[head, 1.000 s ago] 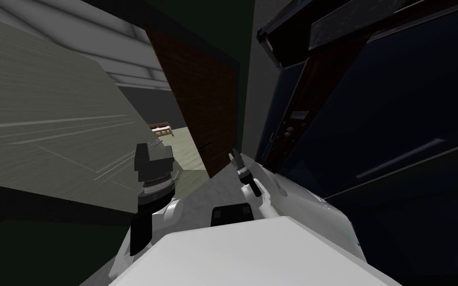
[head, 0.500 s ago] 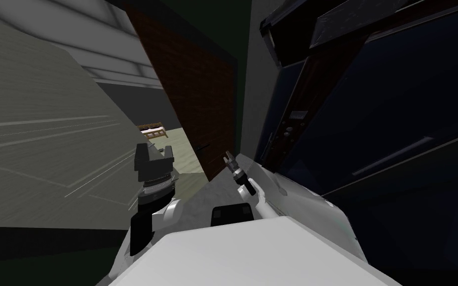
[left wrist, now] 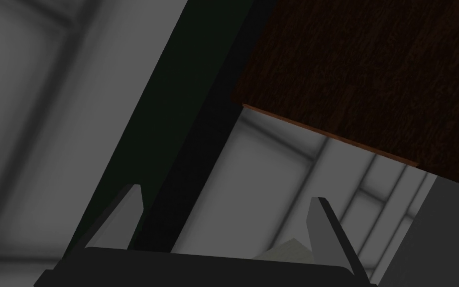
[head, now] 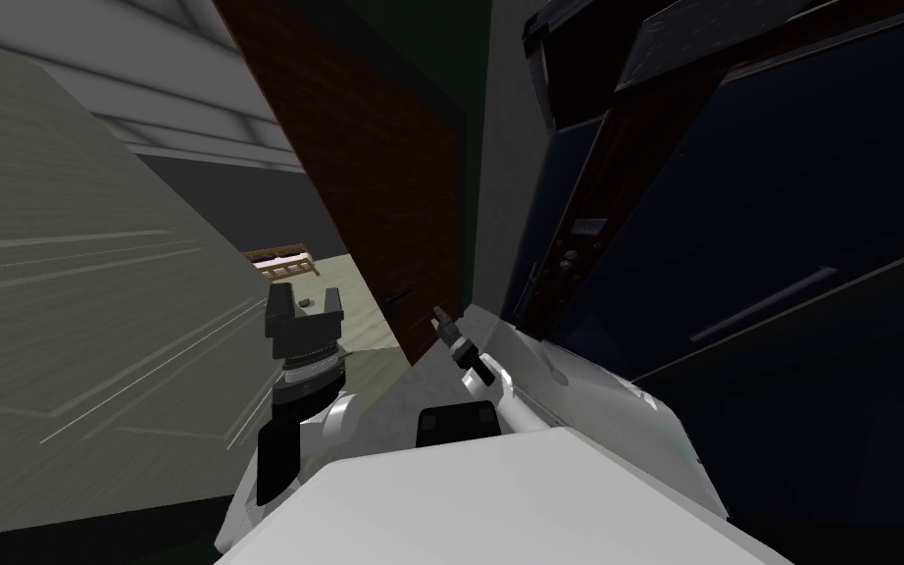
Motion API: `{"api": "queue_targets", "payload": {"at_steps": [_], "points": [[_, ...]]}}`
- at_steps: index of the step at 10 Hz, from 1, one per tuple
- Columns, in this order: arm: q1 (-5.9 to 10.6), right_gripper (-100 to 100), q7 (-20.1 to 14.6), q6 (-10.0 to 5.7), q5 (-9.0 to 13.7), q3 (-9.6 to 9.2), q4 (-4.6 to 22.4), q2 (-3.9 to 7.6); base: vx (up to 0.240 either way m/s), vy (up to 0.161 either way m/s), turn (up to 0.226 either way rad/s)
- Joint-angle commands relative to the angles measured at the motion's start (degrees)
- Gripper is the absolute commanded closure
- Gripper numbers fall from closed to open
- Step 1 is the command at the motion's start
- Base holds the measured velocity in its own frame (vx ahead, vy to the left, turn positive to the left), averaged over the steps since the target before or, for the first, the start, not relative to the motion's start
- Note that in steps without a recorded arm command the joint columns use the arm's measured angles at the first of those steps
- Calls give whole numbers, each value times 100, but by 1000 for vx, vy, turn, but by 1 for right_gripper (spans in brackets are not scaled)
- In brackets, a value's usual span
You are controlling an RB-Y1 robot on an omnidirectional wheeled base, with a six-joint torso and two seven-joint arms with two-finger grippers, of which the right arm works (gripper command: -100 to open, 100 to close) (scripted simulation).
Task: Push the door open
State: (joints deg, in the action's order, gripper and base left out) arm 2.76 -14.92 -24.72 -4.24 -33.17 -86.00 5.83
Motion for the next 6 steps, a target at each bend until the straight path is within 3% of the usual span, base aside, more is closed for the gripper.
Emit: {"api": "queue_targets", "payload": {"at_steps": [1,6], "points": [[160,-100,-59,86,10,-211,227,18,104,93,-163],[517,-100,-165,214,30,-649,788,26,107,89,-96]]}}
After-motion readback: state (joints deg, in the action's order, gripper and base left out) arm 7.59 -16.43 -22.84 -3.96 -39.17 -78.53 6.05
